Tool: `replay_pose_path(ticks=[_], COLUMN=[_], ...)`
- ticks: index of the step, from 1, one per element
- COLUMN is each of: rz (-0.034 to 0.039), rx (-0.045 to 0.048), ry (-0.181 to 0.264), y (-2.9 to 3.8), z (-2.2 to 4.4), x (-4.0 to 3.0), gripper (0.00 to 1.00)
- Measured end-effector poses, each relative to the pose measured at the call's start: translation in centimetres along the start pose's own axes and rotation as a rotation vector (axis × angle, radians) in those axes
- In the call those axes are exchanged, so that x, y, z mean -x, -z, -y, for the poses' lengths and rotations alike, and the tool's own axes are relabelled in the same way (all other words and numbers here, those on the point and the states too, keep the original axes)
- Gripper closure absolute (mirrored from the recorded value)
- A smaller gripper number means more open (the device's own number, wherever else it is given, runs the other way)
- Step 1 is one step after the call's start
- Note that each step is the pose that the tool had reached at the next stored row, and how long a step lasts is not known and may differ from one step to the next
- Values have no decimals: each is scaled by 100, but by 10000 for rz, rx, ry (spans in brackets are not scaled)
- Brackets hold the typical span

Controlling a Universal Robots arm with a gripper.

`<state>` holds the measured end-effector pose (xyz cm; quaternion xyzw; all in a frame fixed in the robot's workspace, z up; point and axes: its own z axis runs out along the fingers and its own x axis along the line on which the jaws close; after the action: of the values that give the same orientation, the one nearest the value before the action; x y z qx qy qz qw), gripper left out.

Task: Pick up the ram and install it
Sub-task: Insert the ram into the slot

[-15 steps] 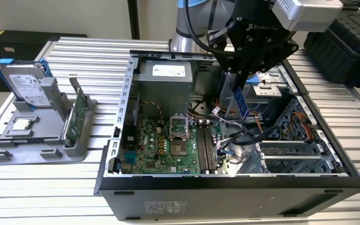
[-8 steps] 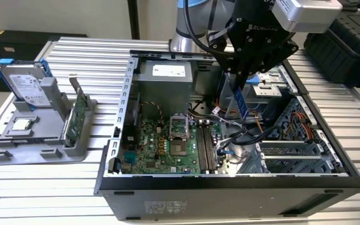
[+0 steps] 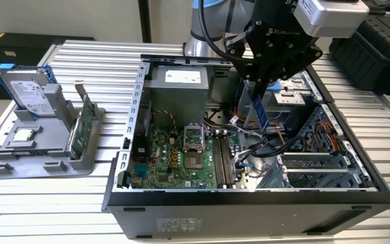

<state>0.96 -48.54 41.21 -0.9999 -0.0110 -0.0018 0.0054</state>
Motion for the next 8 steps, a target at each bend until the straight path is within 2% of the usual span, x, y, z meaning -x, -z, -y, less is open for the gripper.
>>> replay_pose_path(ticks=[8], rz=[0], rx=[0], ry=[0], y=[-25], z=[0], x=[0], gripper=[100])
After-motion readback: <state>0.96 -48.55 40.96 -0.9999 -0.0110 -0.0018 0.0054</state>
